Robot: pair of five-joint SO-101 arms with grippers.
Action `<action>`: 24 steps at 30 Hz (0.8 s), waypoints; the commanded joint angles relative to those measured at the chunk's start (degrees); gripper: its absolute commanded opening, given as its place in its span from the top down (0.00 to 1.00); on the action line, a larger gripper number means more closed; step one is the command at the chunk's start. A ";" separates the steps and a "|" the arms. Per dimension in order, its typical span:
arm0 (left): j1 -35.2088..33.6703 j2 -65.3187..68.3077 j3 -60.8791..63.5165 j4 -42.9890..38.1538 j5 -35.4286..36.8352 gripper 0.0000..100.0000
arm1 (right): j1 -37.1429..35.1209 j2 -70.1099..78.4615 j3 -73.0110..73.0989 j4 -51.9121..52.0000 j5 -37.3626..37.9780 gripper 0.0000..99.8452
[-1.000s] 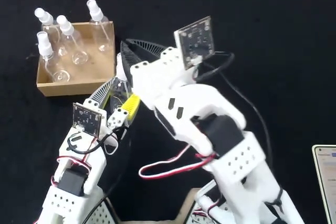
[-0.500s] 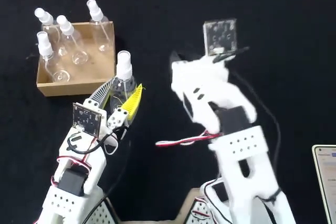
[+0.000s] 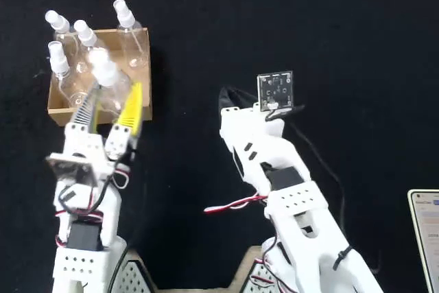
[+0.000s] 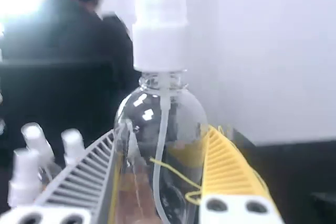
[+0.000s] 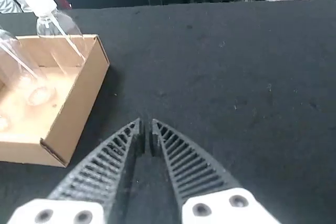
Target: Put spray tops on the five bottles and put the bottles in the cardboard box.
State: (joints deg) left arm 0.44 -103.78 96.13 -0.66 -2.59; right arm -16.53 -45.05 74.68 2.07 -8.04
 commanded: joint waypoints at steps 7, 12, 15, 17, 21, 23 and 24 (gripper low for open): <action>-1.80 4.40 1.27 -13.89 0.53 0.96 | -1.05 0.40 -0.48 0.79 0.62 0.99; -1.71 15.47 -1.27 -22.33 0.53 0.96 | -2.02 0.40 -0.22 0.79 0.62 0.99; -1.89 25.32 -5.76 -24.88 0.53 0.96 | -1.93 0.40 -0.22 0.79 0.62 0.99; -2.15 32.26 -7.87 -26.73 0.53 0.96 | -1.93 0.40 -0.22 0.88 0.62 0.99; -2.15 43.96 -8.22 -34.29 0.53 0.96 | -1.93 0.40 -0.22 0.88 0.62 0.99; -2.15 48.97 -8.48 -40.35 0.53 0.96 | -1.93 0.40 -0.31 0.88 0.62 0.99; -2.15 51.52 -8.66 -43.52 0.53 0.96 | -1.93 0.40 -0.31 0.88 0.62 0.99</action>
State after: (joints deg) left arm -0.97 -61.14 92.18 -33.19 -2.59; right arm -17.93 -45.05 74.68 2.59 -8.04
